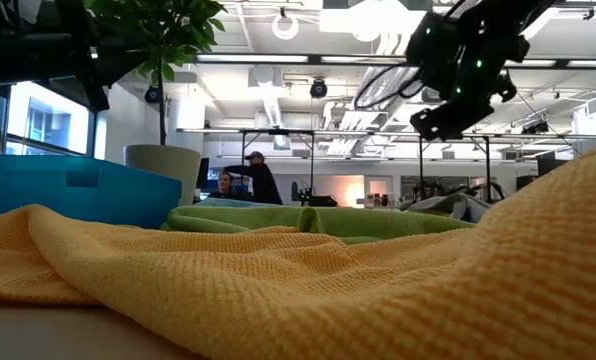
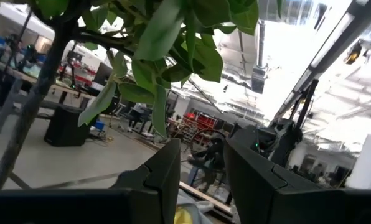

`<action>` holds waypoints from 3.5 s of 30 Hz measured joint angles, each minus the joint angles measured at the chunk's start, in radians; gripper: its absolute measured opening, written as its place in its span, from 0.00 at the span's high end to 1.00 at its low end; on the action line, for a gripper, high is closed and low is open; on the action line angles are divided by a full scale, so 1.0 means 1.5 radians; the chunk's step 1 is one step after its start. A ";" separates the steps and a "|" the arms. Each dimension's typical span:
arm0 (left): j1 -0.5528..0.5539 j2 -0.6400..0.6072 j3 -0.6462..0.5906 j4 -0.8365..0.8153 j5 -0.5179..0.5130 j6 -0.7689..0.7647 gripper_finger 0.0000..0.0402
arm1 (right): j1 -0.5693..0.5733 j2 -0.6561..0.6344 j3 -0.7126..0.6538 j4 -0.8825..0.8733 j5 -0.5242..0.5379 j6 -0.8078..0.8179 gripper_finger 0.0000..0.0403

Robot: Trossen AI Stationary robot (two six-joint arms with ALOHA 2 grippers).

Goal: Fold microfiber towels
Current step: Move the green microfiber towel to the bottom right of the table, then move the orange microfiber towel to the bottom left of the table

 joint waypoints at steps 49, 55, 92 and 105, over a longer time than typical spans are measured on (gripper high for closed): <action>-0.383 0.205 0.100 0.045 0.220 0.016 0.72 | 0.702 0.275 0.002 0.140 -0.884 0.689 0.60; -0.440 0.306 0.139 0.045 0.217 0.016 0.72 | 0.713 0.251 -0.001 0.039 -0.937 0.732 0.60; -0.645 1.147 0.625 -0.141 -0.074 -0.025 0.72 | 0.697 0.138 0.000 0.127 -0.514 0.485 0.69; -0.638 1.289 0.742 -0.276 -0.117 -0.037 0.72 | 0.662 0.138 0.000 0.167 -0.466 0.411 0.69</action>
